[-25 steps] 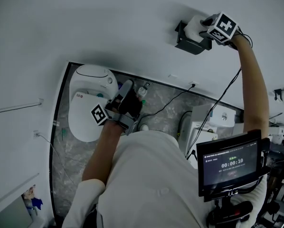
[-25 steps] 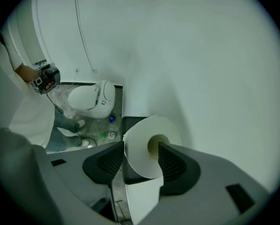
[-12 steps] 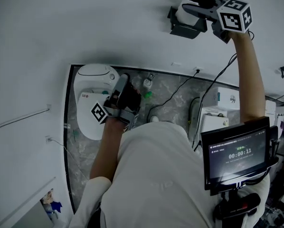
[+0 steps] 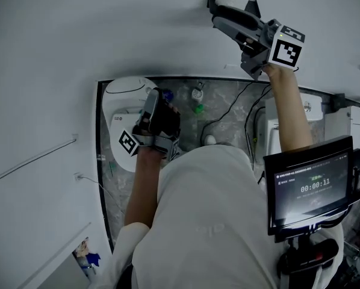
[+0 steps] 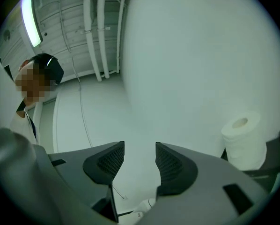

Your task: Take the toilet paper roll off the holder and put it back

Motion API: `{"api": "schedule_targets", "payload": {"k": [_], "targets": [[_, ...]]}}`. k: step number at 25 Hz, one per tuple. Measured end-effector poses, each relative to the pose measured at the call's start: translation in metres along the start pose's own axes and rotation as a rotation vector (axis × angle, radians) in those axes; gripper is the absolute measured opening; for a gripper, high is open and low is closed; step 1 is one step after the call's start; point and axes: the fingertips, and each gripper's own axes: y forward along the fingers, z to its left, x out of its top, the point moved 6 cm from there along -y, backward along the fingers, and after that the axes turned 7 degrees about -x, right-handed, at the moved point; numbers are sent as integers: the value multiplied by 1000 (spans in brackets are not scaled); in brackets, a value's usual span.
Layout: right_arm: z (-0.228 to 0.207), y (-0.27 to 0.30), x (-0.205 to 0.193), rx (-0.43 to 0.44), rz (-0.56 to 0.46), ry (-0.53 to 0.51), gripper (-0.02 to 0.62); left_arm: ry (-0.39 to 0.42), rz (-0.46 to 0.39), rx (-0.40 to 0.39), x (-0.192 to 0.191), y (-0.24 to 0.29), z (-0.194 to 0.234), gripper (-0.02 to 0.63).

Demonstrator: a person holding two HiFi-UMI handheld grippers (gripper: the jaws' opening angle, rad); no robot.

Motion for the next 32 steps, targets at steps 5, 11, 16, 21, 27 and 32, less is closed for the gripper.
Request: {"api": "schedule_targets", "payload": {"k": [5,11,16,21,27,32], "targets": [[6,-12,-33,6,-98,160,212,0,1,13,-2,0,3,6],[14,-27,-72,10,-207,346,212,-11,6,27,-1,-2,10,6],[19,-29,-107,-13,-240,437,212,-19,7,26,4,-4,20,6],[27,-40,-131,-48,-303,528,210,-27,13,27,1,-3,21,6],[32,-51,-151,-77,-403,650,210,-35,11,40,1,-3,20,6],[35,-60,-169,-109,-419,709,210,-43,13,50,-2,-4,23,6]]}}
